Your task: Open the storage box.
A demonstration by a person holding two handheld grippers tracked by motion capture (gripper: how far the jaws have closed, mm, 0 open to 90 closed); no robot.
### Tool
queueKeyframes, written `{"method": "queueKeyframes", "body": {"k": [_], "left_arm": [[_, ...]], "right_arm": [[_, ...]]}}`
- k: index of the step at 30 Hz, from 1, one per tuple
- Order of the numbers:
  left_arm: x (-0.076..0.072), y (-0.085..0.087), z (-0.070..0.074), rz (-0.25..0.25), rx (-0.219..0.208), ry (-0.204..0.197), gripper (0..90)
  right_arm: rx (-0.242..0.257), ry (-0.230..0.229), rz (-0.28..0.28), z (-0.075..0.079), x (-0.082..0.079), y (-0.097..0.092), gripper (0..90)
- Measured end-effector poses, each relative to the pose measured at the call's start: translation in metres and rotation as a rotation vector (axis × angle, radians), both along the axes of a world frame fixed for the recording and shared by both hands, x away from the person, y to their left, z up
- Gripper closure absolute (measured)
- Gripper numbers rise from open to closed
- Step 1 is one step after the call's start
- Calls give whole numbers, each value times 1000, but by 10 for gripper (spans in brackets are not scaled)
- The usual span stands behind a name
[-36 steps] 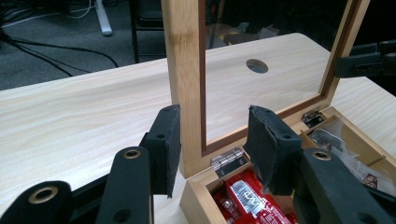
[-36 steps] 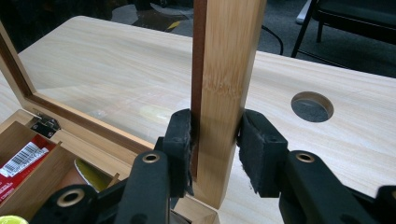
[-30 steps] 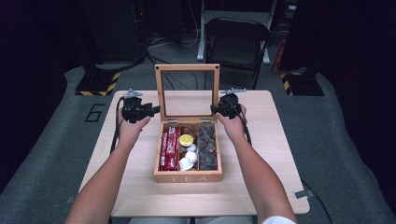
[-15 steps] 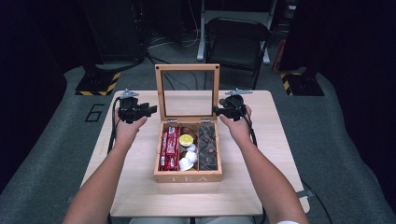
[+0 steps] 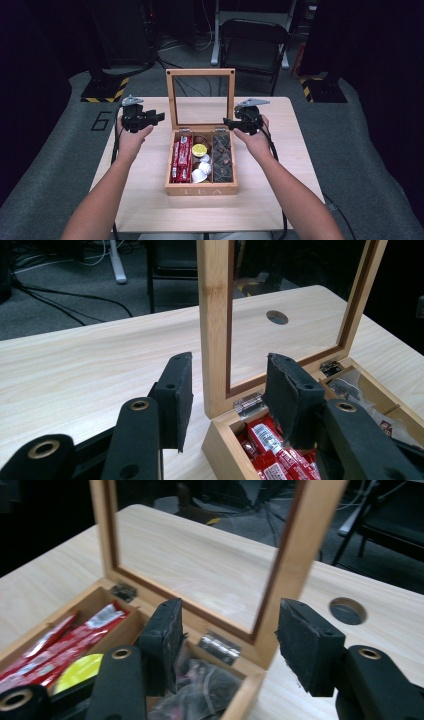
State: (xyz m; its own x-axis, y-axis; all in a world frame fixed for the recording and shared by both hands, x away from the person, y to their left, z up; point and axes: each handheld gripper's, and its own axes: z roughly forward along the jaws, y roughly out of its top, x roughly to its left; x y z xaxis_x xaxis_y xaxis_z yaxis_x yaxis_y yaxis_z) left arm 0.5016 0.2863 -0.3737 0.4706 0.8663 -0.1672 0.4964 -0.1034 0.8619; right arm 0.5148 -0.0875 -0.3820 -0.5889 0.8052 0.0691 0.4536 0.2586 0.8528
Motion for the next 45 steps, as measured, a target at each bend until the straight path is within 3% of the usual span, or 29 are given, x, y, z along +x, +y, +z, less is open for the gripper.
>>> {"method": "queueKeyframes", "body": {"k": [14, 25, 34, 45], "left_arm": [[-10, 2, 6, -13, -3, -17, 537], [-15, -2, 8, -33, -1, -18, 535], [-17, -3, 7, -35, -6, -22, 534], [-17, 0, 5, -31, -6, -21, 534]], "right_arm": [[2, 3, 94, 3, -18, 15, 420], [-33, 34, 215, -19, -26, 38, 408], [-49, 66, 248, -38, -28, 54, 377], [-52, 81, 266, -48, -28, 62, 362]]}}
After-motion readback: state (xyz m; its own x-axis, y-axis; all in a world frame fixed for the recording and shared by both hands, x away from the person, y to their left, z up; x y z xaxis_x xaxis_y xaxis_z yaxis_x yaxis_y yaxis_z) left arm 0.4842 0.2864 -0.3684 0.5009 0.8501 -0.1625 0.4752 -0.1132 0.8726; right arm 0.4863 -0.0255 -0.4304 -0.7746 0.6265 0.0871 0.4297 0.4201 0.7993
